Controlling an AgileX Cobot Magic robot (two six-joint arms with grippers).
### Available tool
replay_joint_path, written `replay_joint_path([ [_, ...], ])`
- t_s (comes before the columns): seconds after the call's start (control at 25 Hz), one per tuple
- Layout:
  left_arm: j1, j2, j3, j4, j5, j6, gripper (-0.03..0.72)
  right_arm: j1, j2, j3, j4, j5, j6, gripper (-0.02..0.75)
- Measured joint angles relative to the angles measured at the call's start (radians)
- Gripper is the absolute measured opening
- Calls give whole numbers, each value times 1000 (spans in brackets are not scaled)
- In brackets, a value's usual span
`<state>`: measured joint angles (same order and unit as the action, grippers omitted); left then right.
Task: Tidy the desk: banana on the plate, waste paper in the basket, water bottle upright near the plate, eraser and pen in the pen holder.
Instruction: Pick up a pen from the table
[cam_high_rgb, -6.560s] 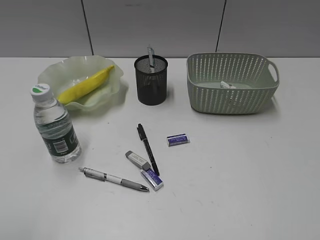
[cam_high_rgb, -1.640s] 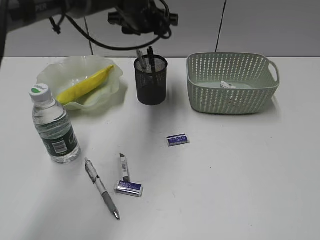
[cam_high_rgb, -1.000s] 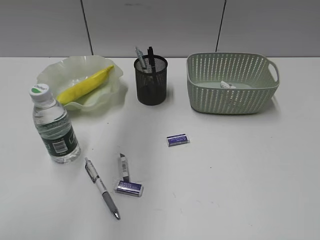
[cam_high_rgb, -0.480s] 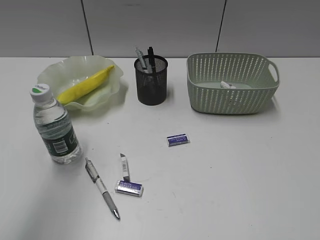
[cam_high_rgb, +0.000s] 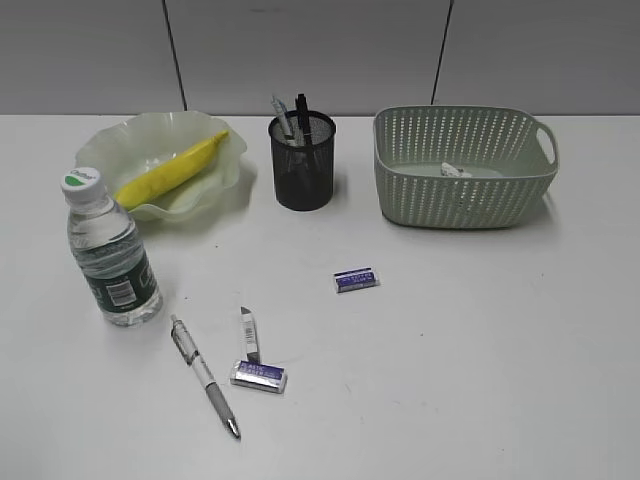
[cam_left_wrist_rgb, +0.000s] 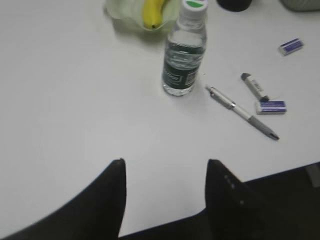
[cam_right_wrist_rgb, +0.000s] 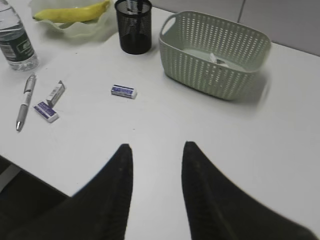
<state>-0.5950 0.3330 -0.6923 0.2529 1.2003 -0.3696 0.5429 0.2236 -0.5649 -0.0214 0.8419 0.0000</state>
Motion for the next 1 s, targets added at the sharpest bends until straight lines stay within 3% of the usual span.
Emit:
replay_joint_path([
  [0.24, 0, -299, 119, -51, -41, 22, 321, 0, 418, -117, 261, -112, -348, 277],
  [0.44, 0, -339, 125, -51, -55, 48, 309, 11, 768, -336, 386, -109, -449, 277],
  [0.68, 0, -340, 151, -51, -125, 107, 307, 189, 1123, -610, 332, -66, -418, 258],
  [0.84, 0, -340, 153, -51, -132, 118, 308, 326, 1351, -767, 208, -5, -215, 256],
  [1.0, 0, -340, 153, -51, -132, 119, 308, 406, 1558, -923, 141, 76, -37, 285],
])
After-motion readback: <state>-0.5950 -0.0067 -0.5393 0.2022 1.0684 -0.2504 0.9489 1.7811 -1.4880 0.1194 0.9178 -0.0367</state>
